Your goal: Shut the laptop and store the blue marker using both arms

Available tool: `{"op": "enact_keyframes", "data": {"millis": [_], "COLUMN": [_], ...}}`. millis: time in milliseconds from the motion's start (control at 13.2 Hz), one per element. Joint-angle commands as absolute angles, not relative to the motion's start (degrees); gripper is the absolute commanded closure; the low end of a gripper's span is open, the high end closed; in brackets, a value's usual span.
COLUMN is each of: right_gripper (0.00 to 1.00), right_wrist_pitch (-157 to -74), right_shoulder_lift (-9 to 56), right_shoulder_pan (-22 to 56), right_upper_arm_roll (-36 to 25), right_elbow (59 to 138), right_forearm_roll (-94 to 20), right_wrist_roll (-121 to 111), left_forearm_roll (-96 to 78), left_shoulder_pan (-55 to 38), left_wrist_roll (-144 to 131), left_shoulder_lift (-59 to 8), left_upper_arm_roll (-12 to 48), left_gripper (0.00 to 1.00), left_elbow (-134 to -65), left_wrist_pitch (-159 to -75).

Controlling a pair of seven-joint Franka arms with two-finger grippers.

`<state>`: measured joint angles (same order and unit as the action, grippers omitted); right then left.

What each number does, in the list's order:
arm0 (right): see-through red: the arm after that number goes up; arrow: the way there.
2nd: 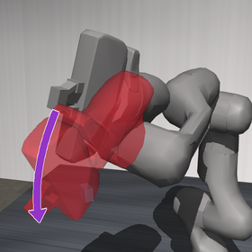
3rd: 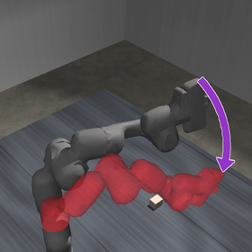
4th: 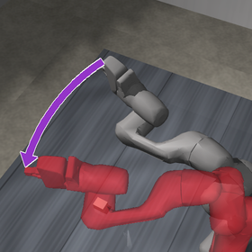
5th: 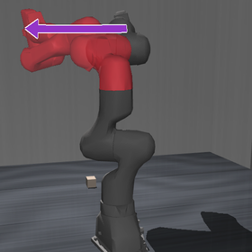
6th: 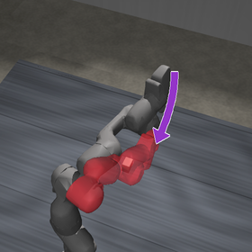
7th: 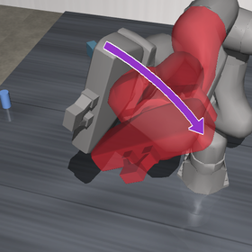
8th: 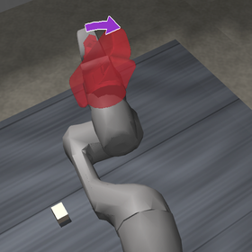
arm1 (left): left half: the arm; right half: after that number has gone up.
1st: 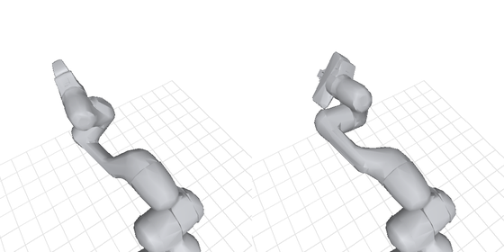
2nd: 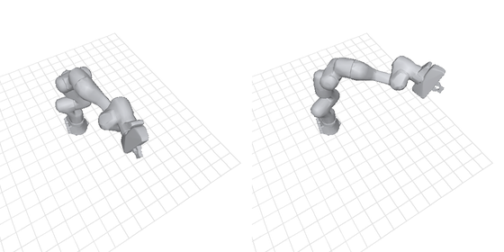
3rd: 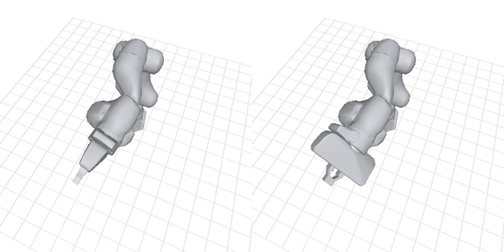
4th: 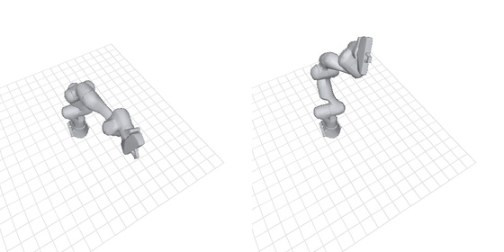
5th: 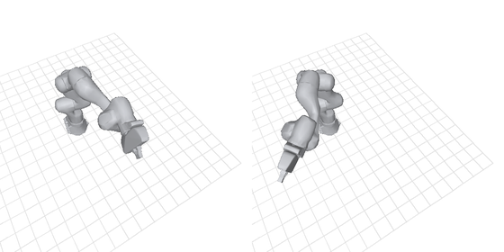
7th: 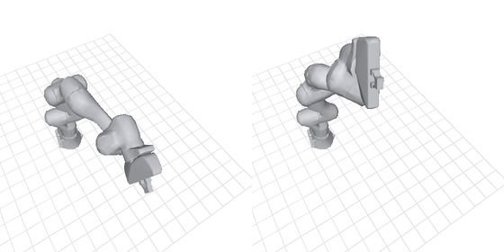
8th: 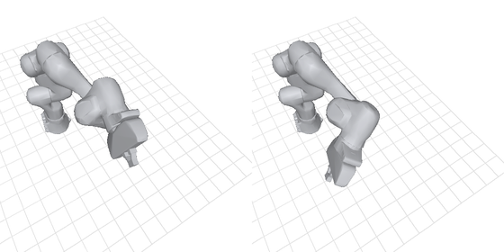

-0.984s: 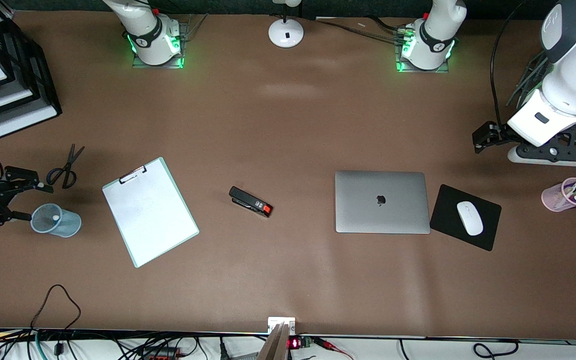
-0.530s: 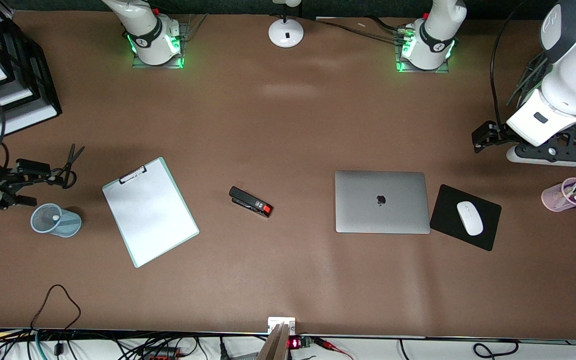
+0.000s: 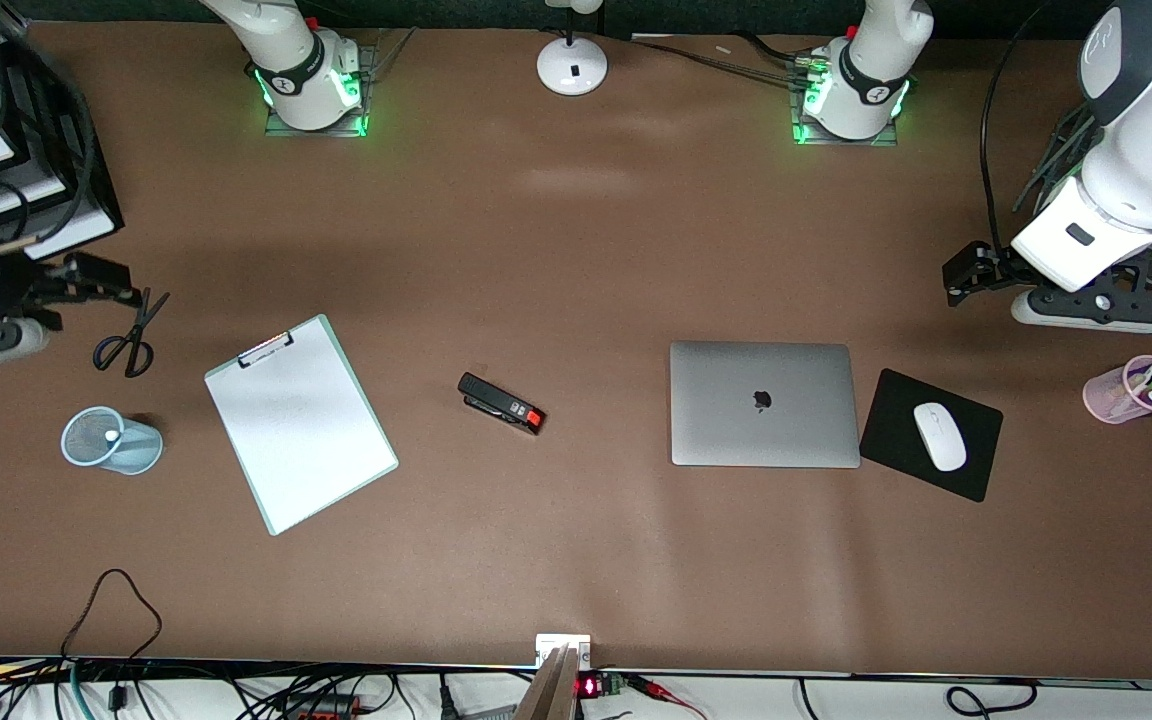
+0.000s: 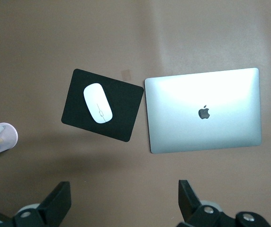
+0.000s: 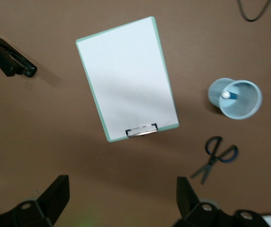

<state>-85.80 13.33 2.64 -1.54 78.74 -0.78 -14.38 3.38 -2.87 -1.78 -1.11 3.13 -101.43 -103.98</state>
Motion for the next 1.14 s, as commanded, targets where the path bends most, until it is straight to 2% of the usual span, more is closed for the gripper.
{"op": "enact_keyframes", "data": {"millis": [0,378,605,1059], "right_gripper": [0.0,0.0,0.0,0.0], "right_wrist_pitch": [-85.87,-88.59,-97.27,-95.54], "right_shoulder_lift": [6.69,0.19,-6.4,-6.59], "right_shoulder_pan": [4.31,4.31,3.87,3.43], "right_upper_arm_roll": [-1.85,-1.85,-2.28,-2.55], "right_elbow": [84.19,91.3,101.66,100.11], "right_forearm_roll": [1.41,1.41,0.62,0.35], "right_wrist_roll": [-10.55,-7.21,-7.03,1.64], "left_forearm_roll": [2.46,2.37,2.46,2.99], "left_shoulder_pan": [-2.72,-2.9,-2.9,-2.9], "left_wrist_roll": [-0.18,-0.18,-0.18,-0.18], "left_shoulder_lift": [-0.97,-1.05,-1.41,-1.49], "left_upper_arm_roll": [3.25,3.25,3.25,3.25], "left_gripper": [0.0,0.0,0.0,0.0], "left_elbow": [-100.9,-100.72,-100.37,-99.06], "left_wrist_pitch": [-104.06,-104.24,-104.33,-104.06]}}
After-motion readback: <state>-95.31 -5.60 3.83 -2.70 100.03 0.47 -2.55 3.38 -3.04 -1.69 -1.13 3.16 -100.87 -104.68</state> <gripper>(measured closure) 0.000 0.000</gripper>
